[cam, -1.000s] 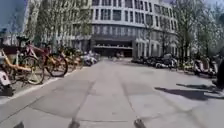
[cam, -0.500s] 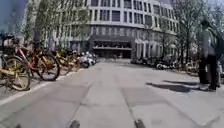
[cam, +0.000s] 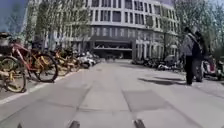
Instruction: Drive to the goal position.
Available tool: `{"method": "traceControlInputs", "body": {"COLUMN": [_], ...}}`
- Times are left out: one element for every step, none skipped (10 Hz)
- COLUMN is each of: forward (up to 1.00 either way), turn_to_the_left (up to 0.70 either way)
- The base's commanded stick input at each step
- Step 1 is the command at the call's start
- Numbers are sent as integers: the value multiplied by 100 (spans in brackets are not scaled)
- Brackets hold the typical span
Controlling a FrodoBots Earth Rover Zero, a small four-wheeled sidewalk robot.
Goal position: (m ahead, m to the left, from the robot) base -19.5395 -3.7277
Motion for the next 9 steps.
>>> {"method": "traceControlInputs", "body": {"forward": [85,85,85,85,85,85,85,85,85], "turn_to_the_left": [0,0,0,0,0,0,0,0,0]}}
